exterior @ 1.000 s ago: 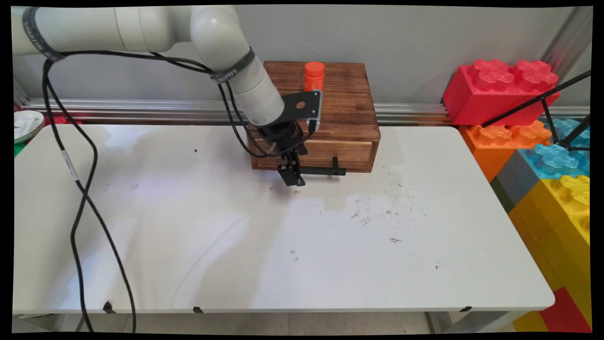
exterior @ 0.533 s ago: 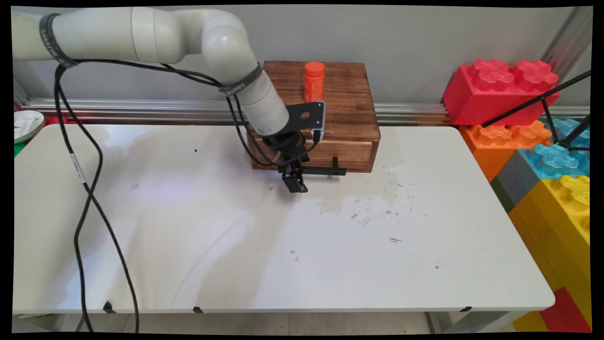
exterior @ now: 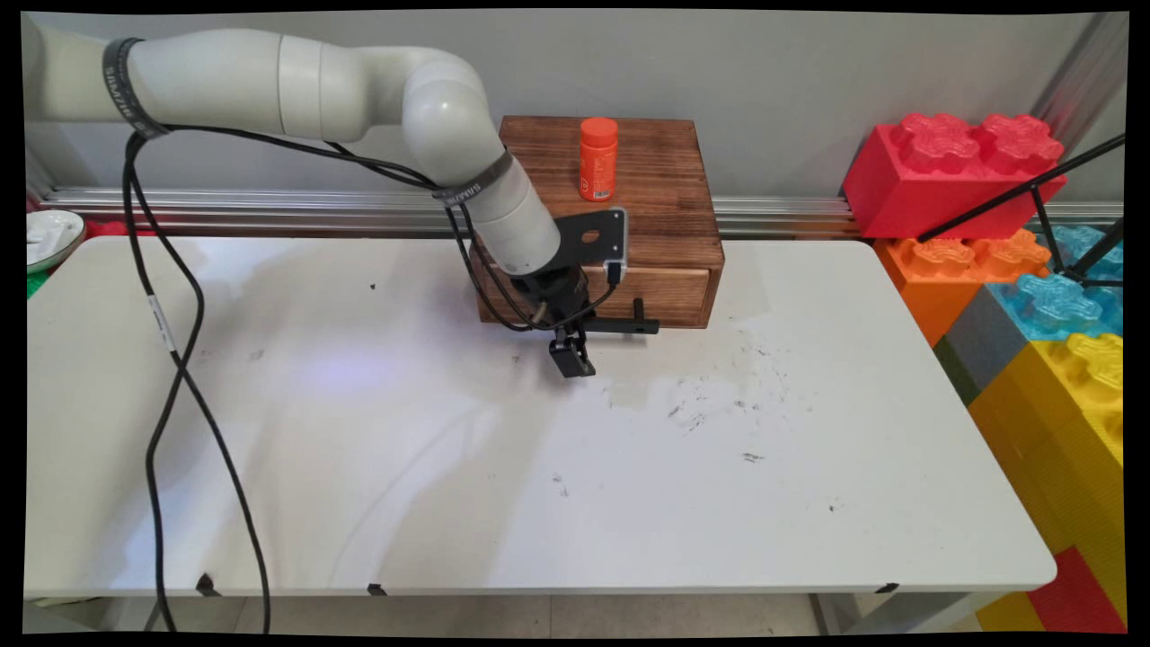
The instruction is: Open the drawer
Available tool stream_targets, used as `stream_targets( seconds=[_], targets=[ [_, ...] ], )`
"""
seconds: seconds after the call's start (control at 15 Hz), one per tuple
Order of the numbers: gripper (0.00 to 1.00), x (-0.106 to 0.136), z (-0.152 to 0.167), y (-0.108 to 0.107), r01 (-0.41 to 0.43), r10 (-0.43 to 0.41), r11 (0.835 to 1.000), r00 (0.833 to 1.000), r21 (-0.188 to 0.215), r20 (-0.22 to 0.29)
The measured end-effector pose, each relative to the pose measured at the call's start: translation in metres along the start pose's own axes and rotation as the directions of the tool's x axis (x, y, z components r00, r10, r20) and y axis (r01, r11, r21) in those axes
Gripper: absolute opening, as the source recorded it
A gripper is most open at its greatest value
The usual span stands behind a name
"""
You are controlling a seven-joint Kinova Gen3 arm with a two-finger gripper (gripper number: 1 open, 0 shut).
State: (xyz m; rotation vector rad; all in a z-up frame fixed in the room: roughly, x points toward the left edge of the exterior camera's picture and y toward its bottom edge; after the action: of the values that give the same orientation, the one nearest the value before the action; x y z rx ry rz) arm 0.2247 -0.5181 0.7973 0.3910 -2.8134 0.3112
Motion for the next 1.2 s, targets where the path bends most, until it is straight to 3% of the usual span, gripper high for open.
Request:
stream_targets(
  seconds=[0.67, 1.2],
  targets=[
    [1.00, -0.002, 0.016, 0.007, 0.028, -0.028, 1.000, 0.999, -0.009, -0.021],
    [1.00, -0.001, 0.014, 0.029, 0.037, -0.039, 0.998, 0.998, -0.044, -0.043]
  ],
)
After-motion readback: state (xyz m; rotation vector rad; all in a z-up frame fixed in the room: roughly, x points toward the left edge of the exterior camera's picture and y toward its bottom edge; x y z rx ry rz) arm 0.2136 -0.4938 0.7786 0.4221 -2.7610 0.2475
